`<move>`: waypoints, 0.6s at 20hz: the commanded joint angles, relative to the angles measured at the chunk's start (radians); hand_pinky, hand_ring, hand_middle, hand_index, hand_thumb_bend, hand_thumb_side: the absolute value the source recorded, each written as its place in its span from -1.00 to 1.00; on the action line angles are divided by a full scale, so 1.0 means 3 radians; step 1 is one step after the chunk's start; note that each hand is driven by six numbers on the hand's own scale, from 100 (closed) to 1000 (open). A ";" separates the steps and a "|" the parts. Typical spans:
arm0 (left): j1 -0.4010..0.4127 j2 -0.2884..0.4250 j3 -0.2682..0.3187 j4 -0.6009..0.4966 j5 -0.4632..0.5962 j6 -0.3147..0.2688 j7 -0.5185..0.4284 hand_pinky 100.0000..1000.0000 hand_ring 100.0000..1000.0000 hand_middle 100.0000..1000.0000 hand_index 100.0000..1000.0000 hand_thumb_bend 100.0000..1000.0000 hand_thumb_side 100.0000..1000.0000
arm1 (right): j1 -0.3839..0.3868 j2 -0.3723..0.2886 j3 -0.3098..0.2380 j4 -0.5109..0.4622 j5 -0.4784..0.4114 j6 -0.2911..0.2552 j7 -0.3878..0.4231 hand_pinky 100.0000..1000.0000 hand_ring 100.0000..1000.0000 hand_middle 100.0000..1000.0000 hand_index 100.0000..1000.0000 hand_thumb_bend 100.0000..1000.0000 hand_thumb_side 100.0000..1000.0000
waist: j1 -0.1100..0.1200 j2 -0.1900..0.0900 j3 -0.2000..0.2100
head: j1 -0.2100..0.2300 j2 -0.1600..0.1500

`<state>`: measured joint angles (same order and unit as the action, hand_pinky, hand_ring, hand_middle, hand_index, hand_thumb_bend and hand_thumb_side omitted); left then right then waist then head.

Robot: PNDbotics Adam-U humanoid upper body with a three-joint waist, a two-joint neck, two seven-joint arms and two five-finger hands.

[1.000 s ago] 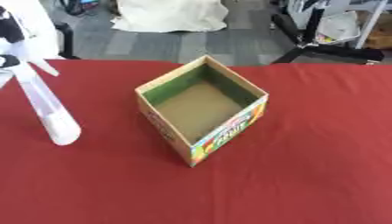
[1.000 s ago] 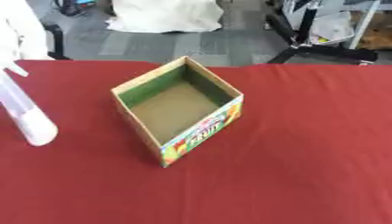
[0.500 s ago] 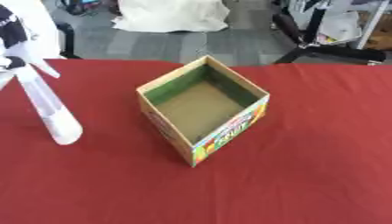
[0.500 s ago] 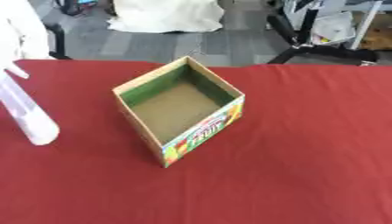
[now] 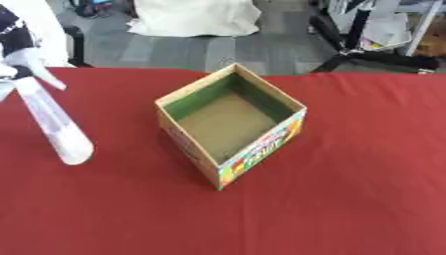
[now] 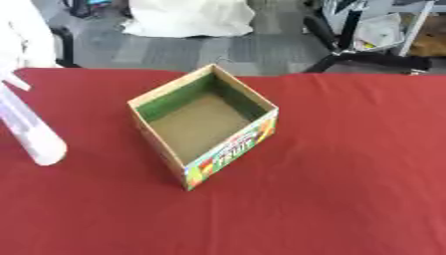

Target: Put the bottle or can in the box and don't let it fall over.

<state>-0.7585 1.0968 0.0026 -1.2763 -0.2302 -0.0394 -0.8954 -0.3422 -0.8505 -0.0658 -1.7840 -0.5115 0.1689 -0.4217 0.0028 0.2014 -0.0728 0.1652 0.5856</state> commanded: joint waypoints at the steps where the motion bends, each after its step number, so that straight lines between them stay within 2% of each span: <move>1: -0.0062 0.0078 0.0019 -0.0015 -0.0003 0.0003 0.0022 0.36 -0.12 -0.18 -0.01 -0.50 -1.00 | -0.0044 -0.0087 -0.0027 -0.0018 -0.0004 0.0003 0.0001 0.55 0.36 0.30 0.56 -0.17 -0.30 | 0.0000 -0.0042 -0.0003 | 0.0010 -0.0038; 6: -0.0061 0.0074 0.0016 -0.0020 0.0013 0.0003 0.0049 0.28 -0.29 -0.20 -0.08 -0.56 -1.00 | -0.0046 -0.0086 -0.0025 -0.0016 -0.0003 0.0005 0.0005 0.55 0.36 0.30 0.56 -0.17 -0.30 | -0.0004 -0.0042 -0.0005 | 0.0013 -0.0035; 12: -0.0074 0.0071 0.0018 -0.0025 0.0019 0.0014 0.0075 0.29 -0.33 -0.22 -0.12 -0.60 -1.00 | -0.0046 -0.0086 -0.0022 -0.0012 -0.0003 0.0007 0.0009 0.55 0.36 0.30 0.56 -0.17 -0.29 | -0.0005 -0.0044 -0.0001 | 0.0019 -0.0031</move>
<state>-0.7587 1.0890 -0.0009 -1.2763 -0.2293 -0.0357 -0.8791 -0.3424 -0.8498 -0.0612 -1.7838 -0.5115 0.1707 -0.4198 0.0019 0.2014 -0.0735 0.1677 0.5856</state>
